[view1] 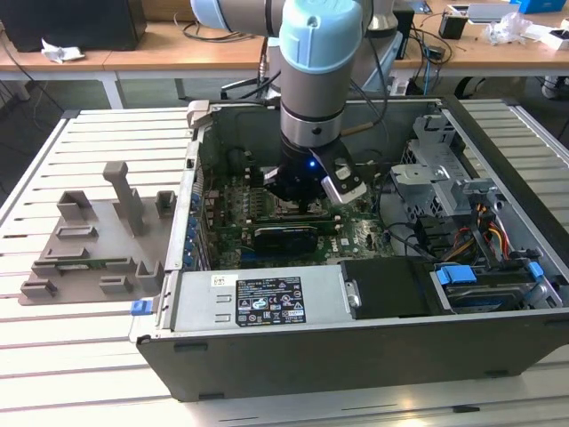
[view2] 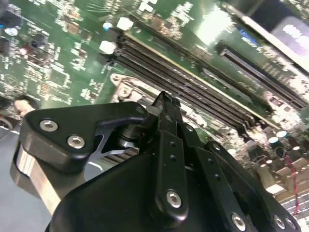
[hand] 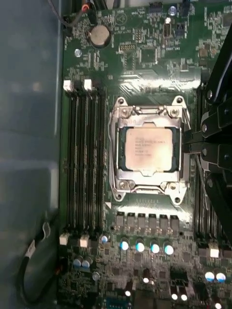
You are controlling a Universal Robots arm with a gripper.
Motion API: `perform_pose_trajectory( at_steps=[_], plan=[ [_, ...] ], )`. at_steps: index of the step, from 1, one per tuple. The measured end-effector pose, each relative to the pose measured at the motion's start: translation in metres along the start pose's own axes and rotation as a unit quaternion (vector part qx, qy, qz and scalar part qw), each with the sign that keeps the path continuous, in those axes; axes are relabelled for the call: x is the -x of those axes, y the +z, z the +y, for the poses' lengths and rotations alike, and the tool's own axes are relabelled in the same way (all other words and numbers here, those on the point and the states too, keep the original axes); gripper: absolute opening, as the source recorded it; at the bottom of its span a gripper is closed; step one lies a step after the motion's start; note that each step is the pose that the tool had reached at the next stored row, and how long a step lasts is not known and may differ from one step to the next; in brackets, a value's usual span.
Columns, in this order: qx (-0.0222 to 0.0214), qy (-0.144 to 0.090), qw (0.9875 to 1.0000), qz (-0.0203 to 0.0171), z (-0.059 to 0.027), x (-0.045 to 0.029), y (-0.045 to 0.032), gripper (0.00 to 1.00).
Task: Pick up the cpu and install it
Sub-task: 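Install the second cpu locking lever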
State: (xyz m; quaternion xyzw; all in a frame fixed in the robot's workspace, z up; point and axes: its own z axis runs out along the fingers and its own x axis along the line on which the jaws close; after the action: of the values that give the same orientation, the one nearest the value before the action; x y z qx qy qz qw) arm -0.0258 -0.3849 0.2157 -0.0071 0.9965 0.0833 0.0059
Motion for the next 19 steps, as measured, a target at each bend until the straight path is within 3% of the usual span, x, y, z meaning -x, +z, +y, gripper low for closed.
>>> perform_pose_trajectory(
  at_steps=[7, 9, 12, 19],
  plan=[
    [0.0013, 0.0, 1.0, 0.0, -0.0021, -0.0192, 0.0015, 0.11],
    [0.0014, 0.0, 1.0, 0.0, -0.0022, -0.0304, 0.0031, 0.11],
    [0.0017, 0.0, 1.0, 0.0, -0.0027, -0.0397, 0.0045, 0.11],
    [0.0046, -0.002, 1.0, 0.0002, -0.0038, -0.0505, 0.007, 0.11]
  ],
)
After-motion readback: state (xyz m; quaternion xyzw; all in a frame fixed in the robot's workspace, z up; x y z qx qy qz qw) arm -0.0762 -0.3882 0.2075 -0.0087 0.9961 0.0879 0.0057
